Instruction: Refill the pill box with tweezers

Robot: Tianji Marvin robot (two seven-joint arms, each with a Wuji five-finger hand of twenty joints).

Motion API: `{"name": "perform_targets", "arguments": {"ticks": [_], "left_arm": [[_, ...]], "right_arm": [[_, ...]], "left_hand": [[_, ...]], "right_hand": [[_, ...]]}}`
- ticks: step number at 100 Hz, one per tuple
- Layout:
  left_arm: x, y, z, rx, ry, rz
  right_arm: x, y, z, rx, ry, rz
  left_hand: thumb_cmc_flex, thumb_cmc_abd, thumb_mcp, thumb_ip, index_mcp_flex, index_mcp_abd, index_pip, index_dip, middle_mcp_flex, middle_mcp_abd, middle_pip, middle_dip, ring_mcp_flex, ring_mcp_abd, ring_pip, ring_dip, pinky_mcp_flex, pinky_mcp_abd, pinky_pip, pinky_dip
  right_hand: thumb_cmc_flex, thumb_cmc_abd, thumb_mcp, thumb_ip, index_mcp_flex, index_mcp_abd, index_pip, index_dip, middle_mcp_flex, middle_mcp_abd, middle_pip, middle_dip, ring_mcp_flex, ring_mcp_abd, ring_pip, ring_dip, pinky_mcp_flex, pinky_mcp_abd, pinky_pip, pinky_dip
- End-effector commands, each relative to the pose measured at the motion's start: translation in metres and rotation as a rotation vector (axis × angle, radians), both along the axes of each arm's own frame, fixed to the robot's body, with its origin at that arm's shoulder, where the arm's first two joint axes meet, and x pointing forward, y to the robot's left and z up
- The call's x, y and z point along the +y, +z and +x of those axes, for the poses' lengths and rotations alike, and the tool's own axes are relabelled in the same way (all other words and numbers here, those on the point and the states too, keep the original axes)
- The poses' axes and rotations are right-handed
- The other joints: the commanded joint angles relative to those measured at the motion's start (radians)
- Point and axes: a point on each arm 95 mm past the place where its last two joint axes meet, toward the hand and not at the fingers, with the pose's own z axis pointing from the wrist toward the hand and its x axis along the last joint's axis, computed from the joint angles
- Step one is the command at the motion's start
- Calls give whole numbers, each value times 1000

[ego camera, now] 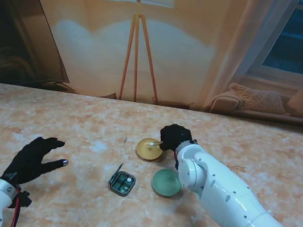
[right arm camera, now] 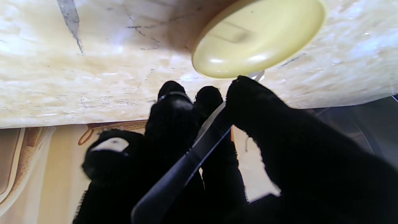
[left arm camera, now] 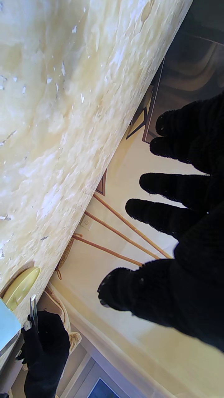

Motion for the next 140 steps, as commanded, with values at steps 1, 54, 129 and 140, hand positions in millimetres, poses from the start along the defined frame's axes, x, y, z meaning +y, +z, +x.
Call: {"name": "perform_targets", "arguments": {"ticks": [1, 54, 129, 140], "left_arm": [[-2, -2, -1, 19, -9, -3], [-8, 1, -1, 23, -18, -4], [-12, -1, 1, 21, -31, -3], [-12, -1, 1, 19, -30, -3]], "right_arm": [[4, -7, -11, 20, 30, 1], [13, -1, -67, 27, 167, 123], [18, -34, -107, 144, 228, 211], [17, -37, -108, 161, 227, 211]], "left_hand": [[-23, 27, -17, 19, 23, -9, 8, -8, 20, -22, -3, 0, -1, -16, 2, 4, 3, -57, 3, 5], [-23, 24, -16, 19, 26, -11, 9, -7, 24, -25, -3, 1, 2, -19, 2, 4, 5, -57, 1, 4], [-22, 27, -16, 20, 28, -13, 10, -6, 22, -25, -3, 0, 1, -20, 3, 6, 6, -58, 0, 4], [-21, 30, -16, 20, 28, -12, 10, -6, 23, -24, -3, 0, 0, -19, 3, 6, 6, -59, 1, 4]], "right_hand": [[41, 0, 73, 63, 65, -58, 114, 31, 75, 70, 67, 9, -7, -44, 36, 21, 45, -96, 56, -11], [51, 15, 57, 55, 59, -50, 109, 31, 67, 76, 67, 8, -9, -37, 39, 16, 45, -96, 63, -22], [62, 67, -2, 42, 37, -61, 89, 24, 32, 62, 41, -1, -19, -15, -7, -11, -10, -79, 49, -31], [67, 78, -16, 35, 33, -64, 84, 19, 25, 60, 33, -6, -30, -12, -14, -12, -24, -76, 44, -30]]}}
